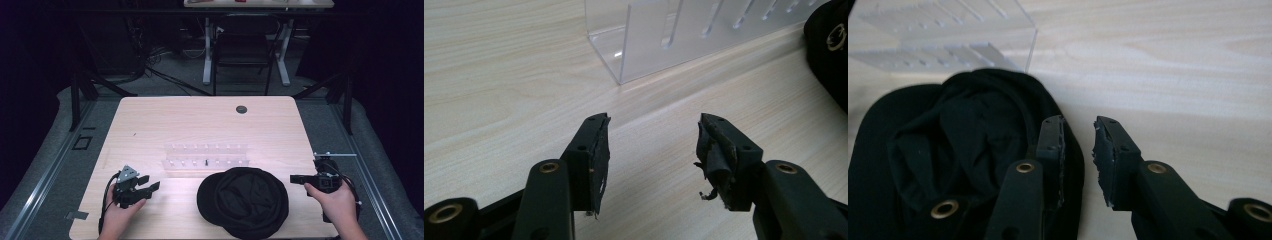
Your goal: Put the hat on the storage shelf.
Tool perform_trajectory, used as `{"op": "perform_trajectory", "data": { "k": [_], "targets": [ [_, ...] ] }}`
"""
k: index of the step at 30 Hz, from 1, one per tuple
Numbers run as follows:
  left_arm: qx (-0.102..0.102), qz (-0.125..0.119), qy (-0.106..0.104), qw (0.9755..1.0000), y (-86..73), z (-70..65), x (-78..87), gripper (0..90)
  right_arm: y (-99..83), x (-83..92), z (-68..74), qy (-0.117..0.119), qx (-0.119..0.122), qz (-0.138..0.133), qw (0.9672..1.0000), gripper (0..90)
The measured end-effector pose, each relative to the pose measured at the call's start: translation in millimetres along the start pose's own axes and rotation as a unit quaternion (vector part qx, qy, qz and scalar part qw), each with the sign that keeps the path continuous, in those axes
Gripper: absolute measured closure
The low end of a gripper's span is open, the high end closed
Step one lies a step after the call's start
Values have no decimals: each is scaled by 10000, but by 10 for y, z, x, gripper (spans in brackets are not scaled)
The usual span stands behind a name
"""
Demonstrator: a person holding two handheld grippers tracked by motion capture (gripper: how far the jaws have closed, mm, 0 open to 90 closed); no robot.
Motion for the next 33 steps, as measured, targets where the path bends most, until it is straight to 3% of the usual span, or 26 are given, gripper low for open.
{"op": "perform_trajectory", "data": {
  "k": [1, 2, 3, 6, 14, 21, 26, 28, 33],
  "targets": [
    [5, -16, 4, 10000, 1, -2, -2, 468, 0, 0, 0, 0, 0, 0, 10000, 736],
    [-3, -49, 11, 10000, 5, -2, -7, 468, -22, 9, -17, -149, 120, 135, 9997, 735],
    [-17, -44, 3, 10000, 4, -3, -10, 468, -30, -5, 9, -78, 104, 130, 9998, 735],
    [-11, -30, -10, 10000, 1, -11, -16, 468, -73, -3, 20, -213, 197, 347, 9990, 736],
    [-33, 51, -7, 10000, -4, -13, -22, 468, -129, -42, 75, -113, 232, 727, 9970, 737],
    [-39, 15, -2, 10000, -2, -14, -30, 468, -117, -60, 117, -147, 207, 697, 9972, 752],
    [-43, 14, -1, 10000, -2, -16, -30, 468, -129, -91, 134, -167, 247, 834, 9961, 753],
    [-46, 14, -1, 10000, -1, -16, -29, 468, -123, -108, 155, -159, 130, 817, 9964, 752],
    [-46, 18, 4, 10000, -1, -13, -33, 468, -121, -103, 140, -205, 258, 990, 9945, 760]
  ]
}}
Point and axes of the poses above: each handheld gripper's, and its own axes: x roughly backward along the jaws, y roughly out of its top, z roughly to its left, the point moved 8 cm from there along -x, roughly forward along the jaws, and after that the axes turned 15 degrees about -y, right-handed, at the moved point
